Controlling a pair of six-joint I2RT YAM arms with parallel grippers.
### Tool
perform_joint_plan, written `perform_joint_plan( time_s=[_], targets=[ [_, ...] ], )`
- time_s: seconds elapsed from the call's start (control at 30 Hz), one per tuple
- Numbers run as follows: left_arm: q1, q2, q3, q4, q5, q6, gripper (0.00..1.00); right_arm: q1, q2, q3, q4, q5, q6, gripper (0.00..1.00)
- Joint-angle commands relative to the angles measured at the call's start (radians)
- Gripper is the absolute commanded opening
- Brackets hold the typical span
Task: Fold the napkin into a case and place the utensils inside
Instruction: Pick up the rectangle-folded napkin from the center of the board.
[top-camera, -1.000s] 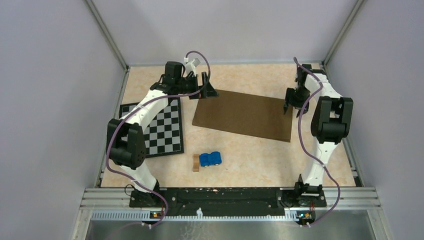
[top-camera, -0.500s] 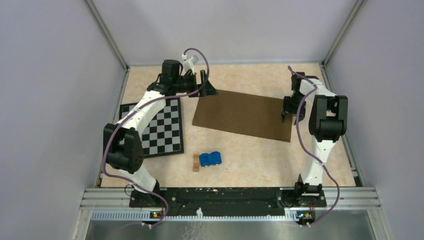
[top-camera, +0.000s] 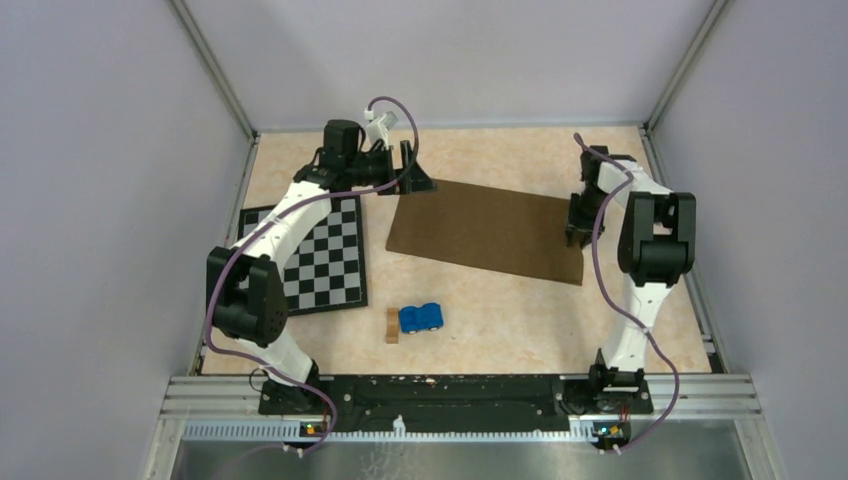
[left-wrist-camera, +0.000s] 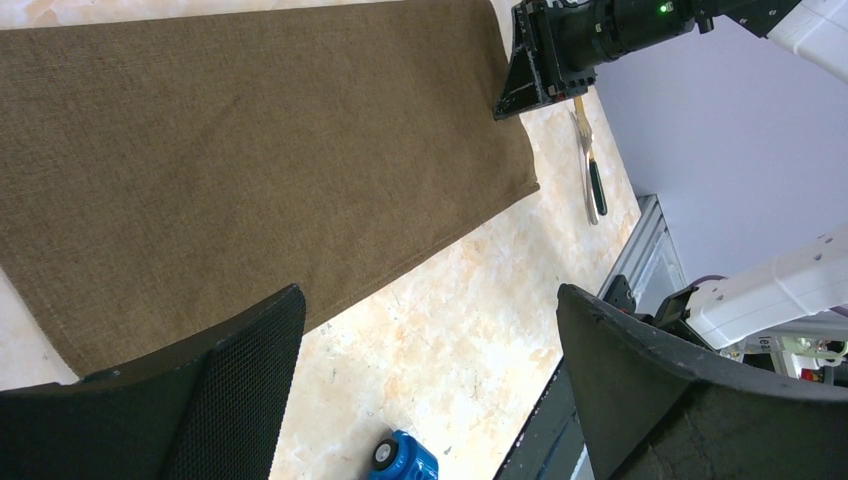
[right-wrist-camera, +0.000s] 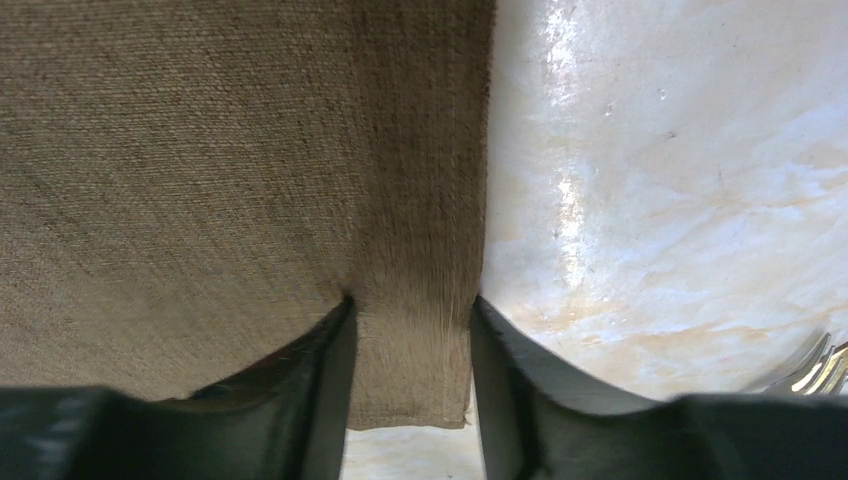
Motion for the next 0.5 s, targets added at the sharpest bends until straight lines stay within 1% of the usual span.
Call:
perform_joint_plan(
  time_s=[0.0, 0.07, 0.2, 0.3, 0.47],
  targets=[
    [0.006, -0.030, -0.011, 0.050, 0.027, 0.004, 0.99, 0.015, 0.068, -0.083, 0.156, 0.000, -0.024, 0.28],
    [0.007, -0.030, -0.012, 0.054, 0.031, 0.003, 0.99, 0.015, 0.061, -0.094, 0.176, 0.002, -0.053, 0.21],
    [0.008, -0.030, -0.014, 0.057, 0.035, 0.000, 0.99, 0.015, -0.004, -0.143, 0.265, -0.045, -0.127, 0.00],
    [0.010, -0.029, -0.017, 0.061, 0.040, -0.002, 0.99, 0.015, -0.059, -0.162, 0.295, -0.036, -0.146, 0.00],
    [0.011, -0.021, -0.022, 0.071, 0.048, -0.010, 0.99, 0.015, -0.157, -0.126, 0.237, 0.101, -0.193, 0.00]
  ],
)
